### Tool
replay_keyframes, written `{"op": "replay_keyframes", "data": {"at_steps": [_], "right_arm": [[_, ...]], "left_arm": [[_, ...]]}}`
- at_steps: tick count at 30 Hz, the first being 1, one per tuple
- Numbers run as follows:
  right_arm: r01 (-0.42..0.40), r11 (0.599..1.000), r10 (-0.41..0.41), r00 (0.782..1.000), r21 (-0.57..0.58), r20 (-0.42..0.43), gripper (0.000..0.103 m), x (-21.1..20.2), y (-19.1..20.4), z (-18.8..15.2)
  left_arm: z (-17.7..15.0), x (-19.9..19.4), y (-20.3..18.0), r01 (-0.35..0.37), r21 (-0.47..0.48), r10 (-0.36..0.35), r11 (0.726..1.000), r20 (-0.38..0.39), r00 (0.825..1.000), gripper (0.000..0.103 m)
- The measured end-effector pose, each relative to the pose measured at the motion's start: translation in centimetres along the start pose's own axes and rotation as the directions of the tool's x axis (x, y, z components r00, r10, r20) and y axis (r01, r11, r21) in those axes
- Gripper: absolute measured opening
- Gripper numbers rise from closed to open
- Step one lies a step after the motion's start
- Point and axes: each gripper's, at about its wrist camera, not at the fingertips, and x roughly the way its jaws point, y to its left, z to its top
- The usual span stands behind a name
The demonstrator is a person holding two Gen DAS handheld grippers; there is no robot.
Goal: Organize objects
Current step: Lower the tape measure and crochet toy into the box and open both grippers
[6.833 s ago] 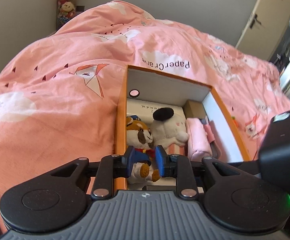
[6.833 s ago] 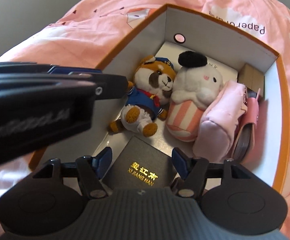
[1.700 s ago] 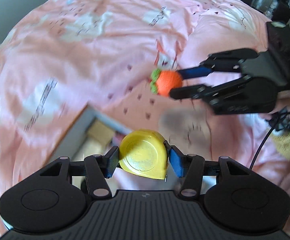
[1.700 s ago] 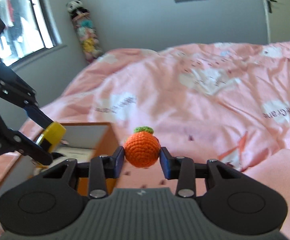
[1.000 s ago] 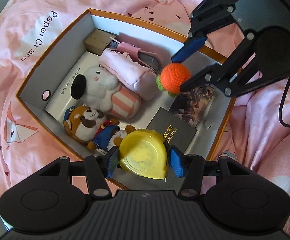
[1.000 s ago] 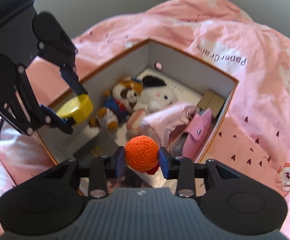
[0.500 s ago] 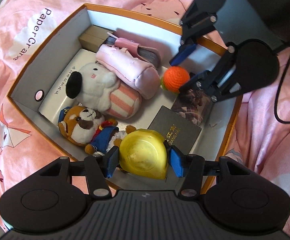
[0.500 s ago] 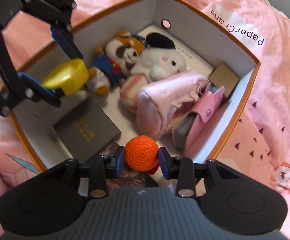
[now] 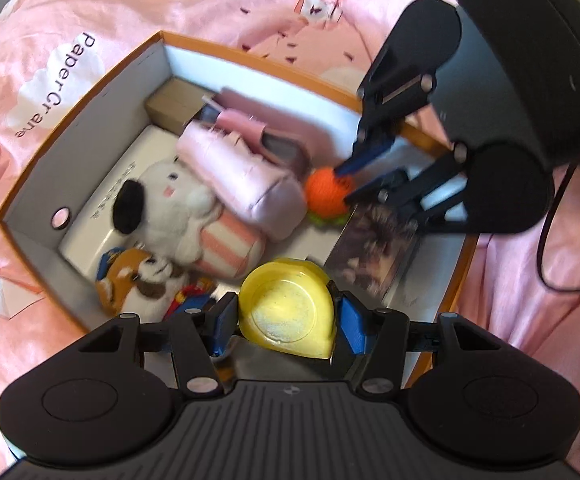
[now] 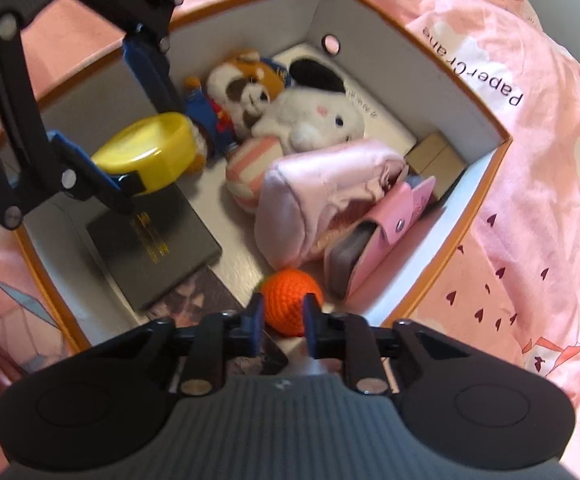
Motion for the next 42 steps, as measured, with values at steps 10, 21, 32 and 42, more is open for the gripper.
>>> {"op": "replay_keyframes", "data": {"at_steps": [10, 21, 32, 42], "right_arm": [[0.008, 0.952, -0.107, 0.945, 0.306, 0.308, 0.016, -6.5, -2.8, -3.1], [-0.012, 0.886, -0.174, 0.918, 0.463, 0.357, 0.016, -6.2, -3.5, -5.0], [-0.041, 0.862, -0.170, 0.915, 0.505, 0.365, 0.021, -6.1, -3.3, -6.0], [-0.045, 0.855, -0.176, 0.912, 0.516, 0.371, 0.022, -6.0, -3.0, -6.0]], "left_arm": [[2.0, 2.7, 0.0, 0.113, -0.161, -0.112, 0.980, 0.018, 0.994, 0.062], [3.2, 5.1, -1.4, 0.017, -0.113, -0.023, 0.993, -0.058, 0.998, 0.064], [2.3, 2.8, -2.5, -0.080, -0.068, 0.081, 0.994, 0.011, 0.997, 0.060], [2.2, 2.6, -1.1, -0.080, -0.181, 0.094, 0.980, 0.070, 0.993, 0.031]]}}
